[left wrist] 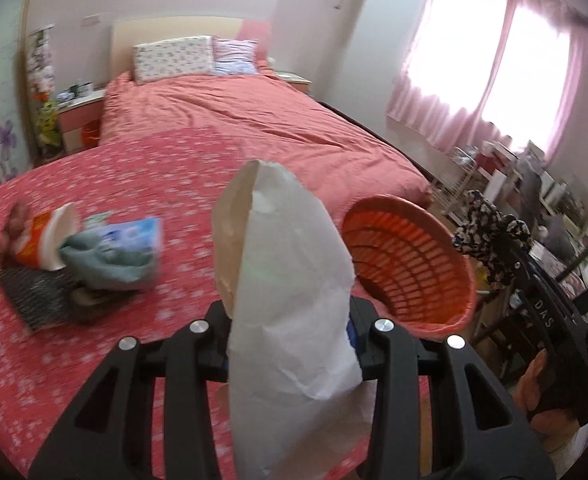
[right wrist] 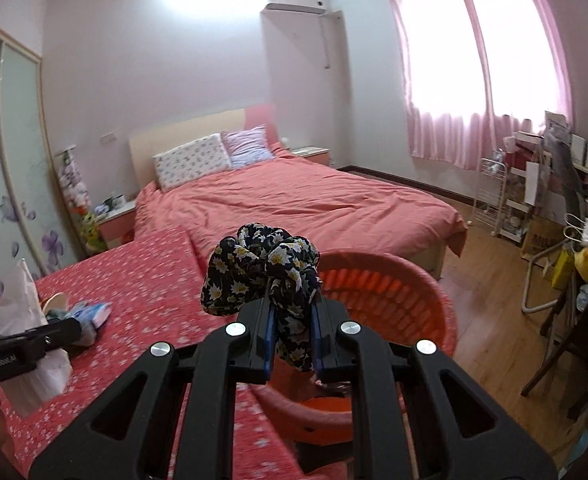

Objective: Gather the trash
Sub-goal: 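Carry the tissue with the left tool while the right tool carries the floral cloth to the basket, then open both tools over the orange basket to drop the tissue and cloth, then move both open tools back toward the pile on the bed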

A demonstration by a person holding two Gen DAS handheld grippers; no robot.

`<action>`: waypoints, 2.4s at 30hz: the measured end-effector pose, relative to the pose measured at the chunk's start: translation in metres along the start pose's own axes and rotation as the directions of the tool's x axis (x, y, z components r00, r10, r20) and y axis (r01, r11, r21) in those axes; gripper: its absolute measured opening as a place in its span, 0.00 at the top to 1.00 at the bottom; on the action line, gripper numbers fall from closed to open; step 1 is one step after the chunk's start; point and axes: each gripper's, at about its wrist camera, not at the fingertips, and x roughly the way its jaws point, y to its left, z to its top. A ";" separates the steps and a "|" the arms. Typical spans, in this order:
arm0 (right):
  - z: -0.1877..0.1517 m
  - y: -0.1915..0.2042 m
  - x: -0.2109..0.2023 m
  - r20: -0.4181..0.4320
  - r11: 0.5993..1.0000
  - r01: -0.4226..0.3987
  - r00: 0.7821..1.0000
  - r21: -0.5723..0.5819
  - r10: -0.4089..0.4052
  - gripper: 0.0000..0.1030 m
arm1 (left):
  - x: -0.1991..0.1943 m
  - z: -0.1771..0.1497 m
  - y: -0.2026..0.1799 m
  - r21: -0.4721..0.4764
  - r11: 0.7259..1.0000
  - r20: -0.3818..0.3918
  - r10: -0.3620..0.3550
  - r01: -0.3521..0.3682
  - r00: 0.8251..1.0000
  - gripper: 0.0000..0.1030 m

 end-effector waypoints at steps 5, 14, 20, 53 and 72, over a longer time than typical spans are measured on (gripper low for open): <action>0.003 -0.023 0.010 0.011 0.999 0.034 0.999 0.042 -0.035 0.86 | 0.030 0.010 -0.037 0.047 0.997 -0.024 -0.059 0.060 0.998 0.62; 0.005 -0.050 0.024 0.025 0.993 0.056 0.998 0.099 -0.059 0.86 | 0.084 0.025 -0.089 0.118 0.983 -0.072 -0.134 0.141 0.988 0.61; 0.003 -0.064 0.034 0.026 0.990 0.071 0.997 0.125 -0.075 0.86 | 0.117 0.024 -0.111 0.136 0.976 -0.117 -0.157 0.172 0.981 0.61; 0.012 -0.053 0.041 -0.048 0.994 0.045 0.998 0.101 -0.040 0.53 | 0.107 0.021 -0.032 0.050 0.997 -0.115 0.072 -0.067 0.991 0.32; -0.015 0.057 0.022 -0.136 0.988 -0.140 0.982 -0.062 0.131 0.53 | -0.012 -0.015 0.109 -0.133 0.947 -0.057 0.286 -0.291 0.957 0.30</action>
